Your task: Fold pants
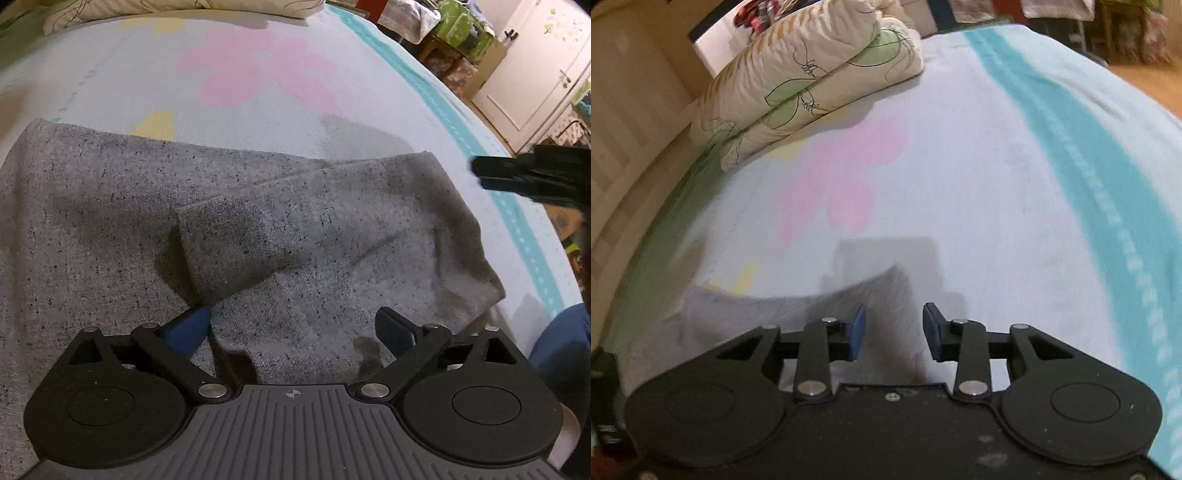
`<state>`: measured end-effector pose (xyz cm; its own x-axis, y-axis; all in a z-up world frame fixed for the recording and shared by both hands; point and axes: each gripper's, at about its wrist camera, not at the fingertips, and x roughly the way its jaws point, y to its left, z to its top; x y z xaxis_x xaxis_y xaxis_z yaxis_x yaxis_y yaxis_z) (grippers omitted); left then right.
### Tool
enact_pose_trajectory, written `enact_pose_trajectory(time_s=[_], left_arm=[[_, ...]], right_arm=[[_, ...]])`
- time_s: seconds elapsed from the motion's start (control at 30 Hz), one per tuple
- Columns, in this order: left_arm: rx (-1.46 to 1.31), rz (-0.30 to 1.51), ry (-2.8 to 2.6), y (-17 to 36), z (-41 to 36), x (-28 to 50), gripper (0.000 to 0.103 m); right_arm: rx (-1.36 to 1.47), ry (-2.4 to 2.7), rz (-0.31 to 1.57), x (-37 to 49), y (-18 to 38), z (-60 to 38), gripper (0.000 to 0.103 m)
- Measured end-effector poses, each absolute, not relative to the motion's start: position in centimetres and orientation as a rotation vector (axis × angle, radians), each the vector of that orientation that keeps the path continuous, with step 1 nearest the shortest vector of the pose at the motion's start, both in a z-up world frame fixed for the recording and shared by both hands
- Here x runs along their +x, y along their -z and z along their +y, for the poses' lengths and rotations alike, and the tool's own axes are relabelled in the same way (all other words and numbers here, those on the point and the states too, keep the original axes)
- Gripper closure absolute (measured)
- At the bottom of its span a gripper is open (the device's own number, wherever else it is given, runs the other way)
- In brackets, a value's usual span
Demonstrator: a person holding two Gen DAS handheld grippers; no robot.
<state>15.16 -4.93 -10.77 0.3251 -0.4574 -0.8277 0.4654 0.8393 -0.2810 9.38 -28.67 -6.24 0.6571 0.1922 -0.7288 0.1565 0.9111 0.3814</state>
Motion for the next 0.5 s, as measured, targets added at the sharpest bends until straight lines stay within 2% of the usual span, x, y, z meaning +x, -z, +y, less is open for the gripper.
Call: enact_pose_trajectory(time_s=[0.13,0.37,0.4,0.43,0.5], left_arm=[[-0.004,1.08,0.612,10.8,-4.4,15.1,0.006],[-0.039,1.088,0.624,10.4,-3.5,15.1,0.006],[-0.041,1.085,0.626,10.4,-3.3,15.1,0.006],[-0.046,1.084,0.626,10.4,-3.2,15.0,0.006],[-0.066,1.075,0.631,10.0,-2.9,15.3,0.006]], right_arm=[[0.488,-0.108,0.929,11.8,9.2,-30.1,0.063],[0.577,-0.181,0.919,12.8,12.4,-31.7,0.063],[0.587,-0.183,0.913,13.0,12.4,-31.8,0.072],[0.587,-0.19,0.905,12.9,12.4,-31.9,0.094],[0.489,-0.161,0.867,12.4,11.2,-31.7,0.095]])
